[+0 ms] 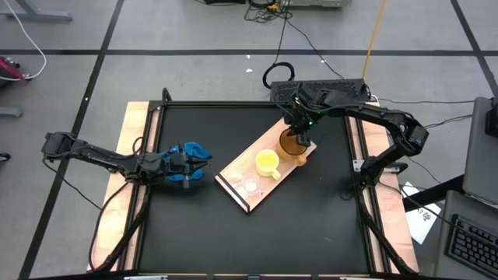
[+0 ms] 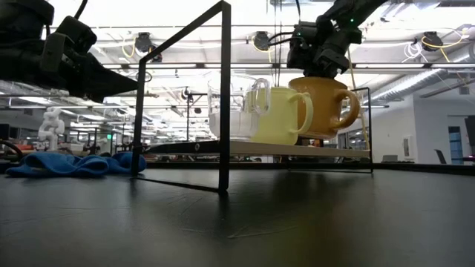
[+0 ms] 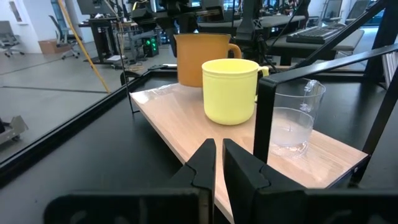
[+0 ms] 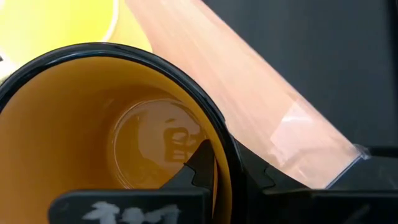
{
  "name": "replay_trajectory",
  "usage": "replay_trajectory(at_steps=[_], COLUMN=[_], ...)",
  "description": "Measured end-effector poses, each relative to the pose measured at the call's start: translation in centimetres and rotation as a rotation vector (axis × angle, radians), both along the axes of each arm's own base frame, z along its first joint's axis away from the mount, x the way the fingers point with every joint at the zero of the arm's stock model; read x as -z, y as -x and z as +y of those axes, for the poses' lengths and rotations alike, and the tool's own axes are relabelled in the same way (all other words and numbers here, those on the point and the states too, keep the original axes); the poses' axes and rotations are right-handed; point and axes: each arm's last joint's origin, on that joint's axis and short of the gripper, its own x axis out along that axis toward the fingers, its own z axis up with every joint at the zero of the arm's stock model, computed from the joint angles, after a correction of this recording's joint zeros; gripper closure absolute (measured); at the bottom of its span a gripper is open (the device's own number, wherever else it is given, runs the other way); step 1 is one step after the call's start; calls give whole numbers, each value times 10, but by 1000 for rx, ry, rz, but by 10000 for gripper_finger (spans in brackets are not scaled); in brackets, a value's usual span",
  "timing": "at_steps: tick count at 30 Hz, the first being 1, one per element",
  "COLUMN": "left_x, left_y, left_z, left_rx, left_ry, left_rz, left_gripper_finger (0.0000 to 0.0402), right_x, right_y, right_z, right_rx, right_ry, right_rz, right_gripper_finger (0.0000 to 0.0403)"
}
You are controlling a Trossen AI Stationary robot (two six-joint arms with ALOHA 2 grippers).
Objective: Stack small to large cups/mugs on shelf
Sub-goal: Put the orange mug on the shelf
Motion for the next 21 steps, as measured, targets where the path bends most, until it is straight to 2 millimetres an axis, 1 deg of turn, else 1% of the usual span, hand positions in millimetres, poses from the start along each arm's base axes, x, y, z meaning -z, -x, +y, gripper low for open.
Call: replay_trajectory(at_steps=[7,13,21], left_x=[-1,-2,-5], left_y=[0,0,0], left_z=[0,0,0], left_rx=[0,-1,-1], left_ry=[1,11,27], left_rz=[-5,-18,-53], left_gripper_finger=[369,369,369], right_x=[0,3,2], right_y=[0,5,4], right_z=[0,-1,-2], right_rx=[5,33,27], right_ry=[0,64,68], right_rz=[6,87,75], right_gripper_finger=[387,387,387])
